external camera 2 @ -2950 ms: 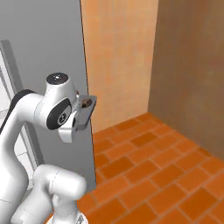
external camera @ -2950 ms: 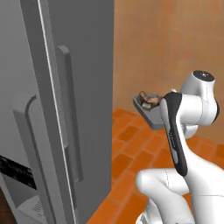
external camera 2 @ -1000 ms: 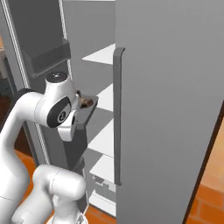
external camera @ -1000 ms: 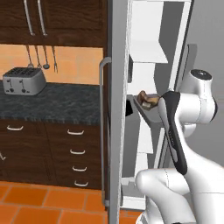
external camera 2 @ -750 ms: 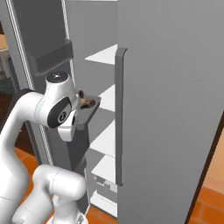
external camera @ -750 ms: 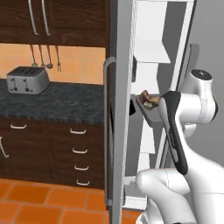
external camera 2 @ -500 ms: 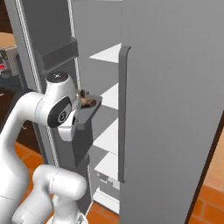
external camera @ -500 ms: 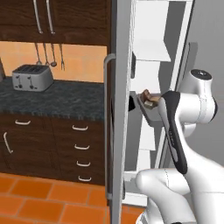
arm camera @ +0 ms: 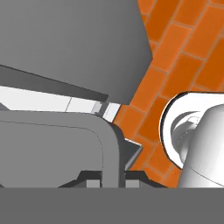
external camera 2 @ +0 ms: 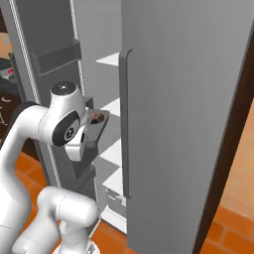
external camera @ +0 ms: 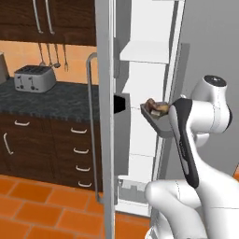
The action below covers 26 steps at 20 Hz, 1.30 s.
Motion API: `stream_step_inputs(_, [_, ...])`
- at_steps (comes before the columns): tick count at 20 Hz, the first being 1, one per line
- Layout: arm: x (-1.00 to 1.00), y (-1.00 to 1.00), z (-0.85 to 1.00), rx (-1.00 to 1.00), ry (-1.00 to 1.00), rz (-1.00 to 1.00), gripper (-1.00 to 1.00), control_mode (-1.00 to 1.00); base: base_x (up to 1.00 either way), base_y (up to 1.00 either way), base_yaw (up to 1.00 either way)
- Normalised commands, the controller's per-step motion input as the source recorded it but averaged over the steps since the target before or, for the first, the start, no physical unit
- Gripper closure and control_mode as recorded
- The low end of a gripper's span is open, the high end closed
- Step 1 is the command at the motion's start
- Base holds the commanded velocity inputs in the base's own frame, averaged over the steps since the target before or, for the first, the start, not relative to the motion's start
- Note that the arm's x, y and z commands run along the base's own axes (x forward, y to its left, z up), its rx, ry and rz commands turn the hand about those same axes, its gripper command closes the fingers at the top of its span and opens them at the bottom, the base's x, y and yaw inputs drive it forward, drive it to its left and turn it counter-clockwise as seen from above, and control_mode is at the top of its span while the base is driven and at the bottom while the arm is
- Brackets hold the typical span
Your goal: Take the meat container that has the steak and place it on the second highest rack of the freezer. Then take the vegetable container that has the tomato and mushroom and place it on the highest rack of the freezer.
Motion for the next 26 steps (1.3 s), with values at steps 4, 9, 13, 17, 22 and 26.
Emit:
stream_step_inputs(4, [0.00, 0.00, 0.00, 0.00, 0.00, 0.00, 1.00, 1.00, 0.22, -0.03, 0.08])
stream_step_inputs(9, [0.00, 0.00, 0.00, 0.00, 0.00, 0.00, 1.00, 1.00, 0.42, 0.03, 0.07])
stream_step_inputs(13, [0.00, 0.00, 0.00, 0.00, 0.00, 0.00, 1.00, 1.00, 0.52, 0.01, 0.02])
stream_step_inputs(17, [0.00, 0.00, 0.00, 0.00, 0.00, 0.00, 1.00, 1.00, 0.38, 0.31, 0.00])
stream_step_inputs(22, [0.00, 0.00, 0.00, 0.00, 0.00, 0.00, 1.00, 1.00, 0.44, 0.27, 0.00])
stream_step_inputs(26, [0.00, 0.00, 0.00, 0.00, 0.00, 0.00, 1.00, 1.00, 0.37, -0.02, 0.00])
